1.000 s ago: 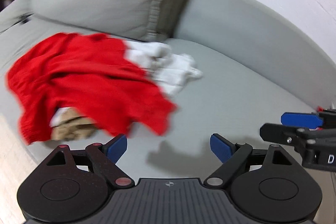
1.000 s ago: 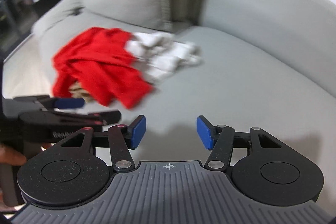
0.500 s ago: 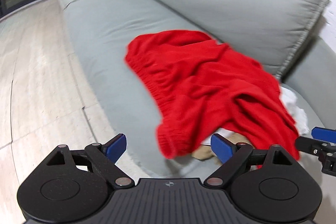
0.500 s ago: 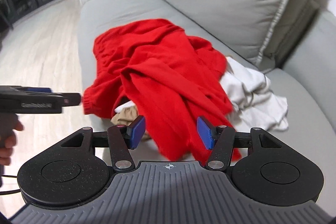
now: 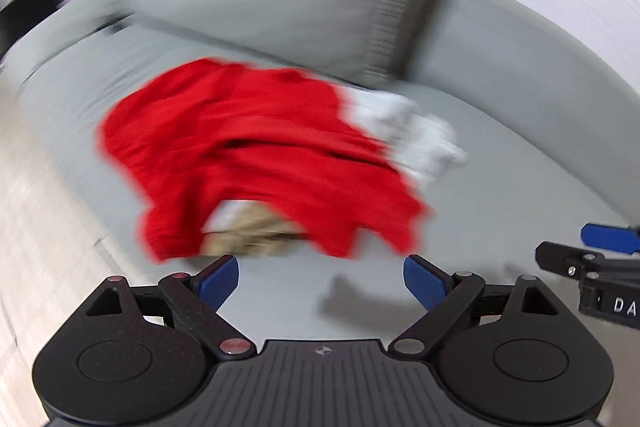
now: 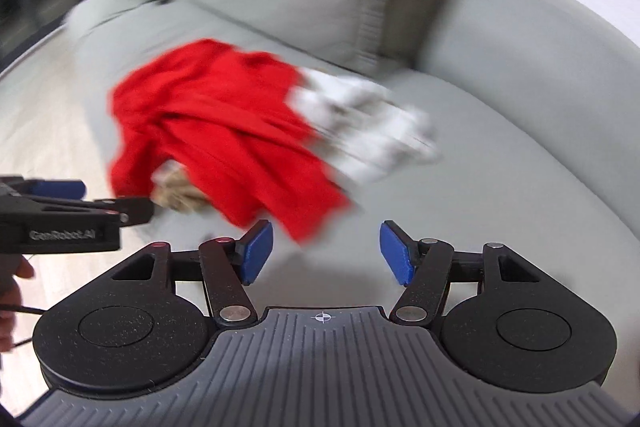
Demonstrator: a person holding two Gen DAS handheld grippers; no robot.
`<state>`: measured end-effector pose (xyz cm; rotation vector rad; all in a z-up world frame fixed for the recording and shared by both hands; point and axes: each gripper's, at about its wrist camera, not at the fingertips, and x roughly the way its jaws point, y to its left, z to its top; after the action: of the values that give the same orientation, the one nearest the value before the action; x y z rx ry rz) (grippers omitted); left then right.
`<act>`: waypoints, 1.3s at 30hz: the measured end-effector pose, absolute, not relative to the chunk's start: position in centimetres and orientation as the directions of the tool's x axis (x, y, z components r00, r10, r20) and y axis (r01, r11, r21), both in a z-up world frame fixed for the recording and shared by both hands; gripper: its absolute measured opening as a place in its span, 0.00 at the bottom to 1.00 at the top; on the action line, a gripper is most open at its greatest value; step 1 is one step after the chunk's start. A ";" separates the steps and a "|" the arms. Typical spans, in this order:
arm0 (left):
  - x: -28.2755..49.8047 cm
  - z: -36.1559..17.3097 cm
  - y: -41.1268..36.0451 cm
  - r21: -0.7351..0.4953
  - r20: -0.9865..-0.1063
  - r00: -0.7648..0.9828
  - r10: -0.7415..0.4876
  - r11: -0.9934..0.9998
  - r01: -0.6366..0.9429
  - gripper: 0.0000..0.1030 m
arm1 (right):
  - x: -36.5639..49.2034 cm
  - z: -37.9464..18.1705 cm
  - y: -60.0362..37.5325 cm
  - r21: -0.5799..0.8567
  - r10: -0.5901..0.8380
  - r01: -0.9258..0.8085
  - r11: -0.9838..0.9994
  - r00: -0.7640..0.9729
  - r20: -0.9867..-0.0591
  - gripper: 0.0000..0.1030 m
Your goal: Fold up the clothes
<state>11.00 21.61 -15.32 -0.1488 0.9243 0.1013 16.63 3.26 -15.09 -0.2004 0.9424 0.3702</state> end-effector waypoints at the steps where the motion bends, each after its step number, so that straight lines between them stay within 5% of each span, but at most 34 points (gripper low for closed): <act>1: 11.2 -15.0 19.1 -0.072 -0.803 0.597 -0.007 0.994 -0.085 0.87 | 15.8 -14.7 0.5 -0.013 0.184 -0.340 0.940 0.538 -0.823 0.64; 6: 11.7 -13.2 8.0 -0.018 -0.816 0.565 -0.124 0.982 0.191 0.87 | 12.3 -13.0 -10.3 -0.023 0.043 -0.110 0.994 0.563 -0.825 0.65; 11: 11.3 -9.3 -3.9 0.087 -0.783 0.590 -0.198 0.904 0.419 0.88 | 7.9 -10.3 -21.9 -0.086 -0.146 0.131 0.988 0.580 -0.802 0.87; 18: 9.8 -7.7 -15.7 0.023 -0.763 0.542 -0.351 0.824 0.566 0.93 | 4.4 -9.2 -32.9 -0.092 -0.255 0.306 0.947 0.549 -0.796 0.97; 26: 7.9 -8.8 -22.8 -0.058 -0.754 0.530 -0.388 0.843 0.535 0.93 | 2.4 -9.5 -39.4 -0.204 -0.424 0.453 0.868 0.461 -0.779 1.00; 39: 6.8 -8.9 -24.4 0.029 -0.752 0.588 -0.297 0.877 0.480 0.93 | 0.1 -10.4 -41.7 -0.115 -0.401 0.518 0.847 0.482 -0.779 1.00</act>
<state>6.75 -24.37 -8.93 0.2393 0.8264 -0.4574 0.15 -41.72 -10.42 0.1425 0.9089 -0.5626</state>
